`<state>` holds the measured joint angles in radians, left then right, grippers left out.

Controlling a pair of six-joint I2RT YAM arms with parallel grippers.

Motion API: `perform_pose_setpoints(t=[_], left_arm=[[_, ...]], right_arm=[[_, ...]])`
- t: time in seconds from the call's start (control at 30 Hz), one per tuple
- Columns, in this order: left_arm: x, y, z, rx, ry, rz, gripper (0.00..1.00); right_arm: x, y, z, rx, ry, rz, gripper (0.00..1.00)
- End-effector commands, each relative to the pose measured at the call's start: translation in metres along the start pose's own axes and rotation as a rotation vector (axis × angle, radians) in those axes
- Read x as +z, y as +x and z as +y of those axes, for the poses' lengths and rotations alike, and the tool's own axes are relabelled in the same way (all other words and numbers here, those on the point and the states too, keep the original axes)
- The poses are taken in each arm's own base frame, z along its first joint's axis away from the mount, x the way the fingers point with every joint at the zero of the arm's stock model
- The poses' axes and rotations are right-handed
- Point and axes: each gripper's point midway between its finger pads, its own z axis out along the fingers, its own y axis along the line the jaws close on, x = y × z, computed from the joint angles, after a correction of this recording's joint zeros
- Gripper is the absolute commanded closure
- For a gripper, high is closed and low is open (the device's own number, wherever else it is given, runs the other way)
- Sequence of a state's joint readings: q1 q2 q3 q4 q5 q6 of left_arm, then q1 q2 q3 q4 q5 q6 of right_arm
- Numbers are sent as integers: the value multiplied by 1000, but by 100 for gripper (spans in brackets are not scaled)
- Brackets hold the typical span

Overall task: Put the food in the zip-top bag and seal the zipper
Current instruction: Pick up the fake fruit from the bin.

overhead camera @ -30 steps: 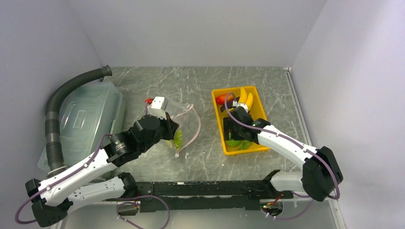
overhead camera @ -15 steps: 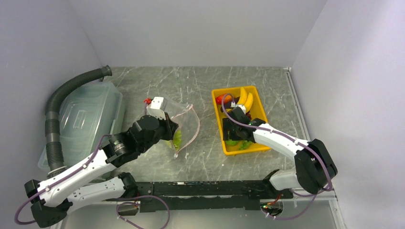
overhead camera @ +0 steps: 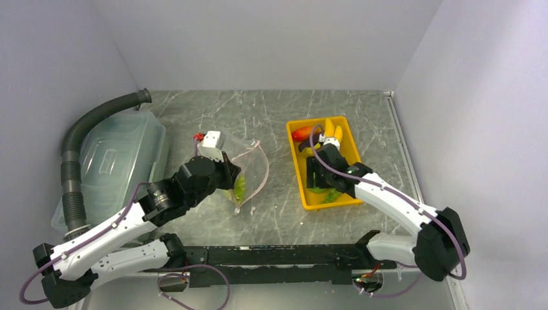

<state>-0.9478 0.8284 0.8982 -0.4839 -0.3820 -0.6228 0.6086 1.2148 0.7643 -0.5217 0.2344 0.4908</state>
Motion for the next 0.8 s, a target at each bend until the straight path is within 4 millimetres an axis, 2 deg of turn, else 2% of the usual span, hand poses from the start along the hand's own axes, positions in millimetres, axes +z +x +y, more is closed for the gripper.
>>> perform_pose_setpoints(t=[0.0, 0.17, 0.33, 0.53, 0.77], left_arm=[[-3, -16, -3, -37, -6, -49, 100], [-3, -18, 0, -42, -21, -60, 100], [-4, -21, 2, -48, -34, -73, 100], [-5, -24, 4, -52, -44, -88, 100], [-5, -26, 4, -55, -45, -91, 100]], right_arm=[[-35, -39, 5, 1, -47, -128, 69], [-77, -65, 29, -13, -222, -236, 72], [-125, -82, 60, -59, -420, -328, 74], [-176, -86, 100, -135, -624, -405, 74], [-221, -83, 140, -229, -780, -468, 74]])
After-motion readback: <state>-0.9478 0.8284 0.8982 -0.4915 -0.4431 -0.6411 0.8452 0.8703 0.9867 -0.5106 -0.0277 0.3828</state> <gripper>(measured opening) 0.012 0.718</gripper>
